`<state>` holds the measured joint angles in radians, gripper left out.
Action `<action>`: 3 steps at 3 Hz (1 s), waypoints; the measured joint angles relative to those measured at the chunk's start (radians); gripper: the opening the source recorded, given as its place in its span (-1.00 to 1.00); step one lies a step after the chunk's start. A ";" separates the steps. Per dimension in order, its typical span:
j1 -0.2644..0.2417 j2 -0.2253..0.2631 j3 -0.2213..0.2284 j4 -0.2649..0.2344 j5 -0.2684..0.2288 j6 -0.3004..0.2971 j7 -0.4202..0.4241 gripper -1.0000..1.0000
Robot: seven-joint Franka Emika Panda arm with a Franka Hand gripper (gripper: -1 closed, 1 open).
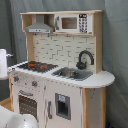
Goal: Play with the kitchen
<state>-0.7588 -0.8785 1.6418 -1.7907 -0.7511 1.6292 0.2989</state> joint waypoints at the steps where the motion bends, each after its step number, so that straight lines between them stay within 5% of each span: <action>1: -0.024 -0.002 0.059 0.000 -0.061 0.033 -0.043 1.00; 3: -0.062 -0.006 0.133 -0.013 -0.179 0.156 -0.119 1.00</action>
<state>-0.8211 -0.8842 1.7753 -1.8034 -0.9299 1.7850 0.1798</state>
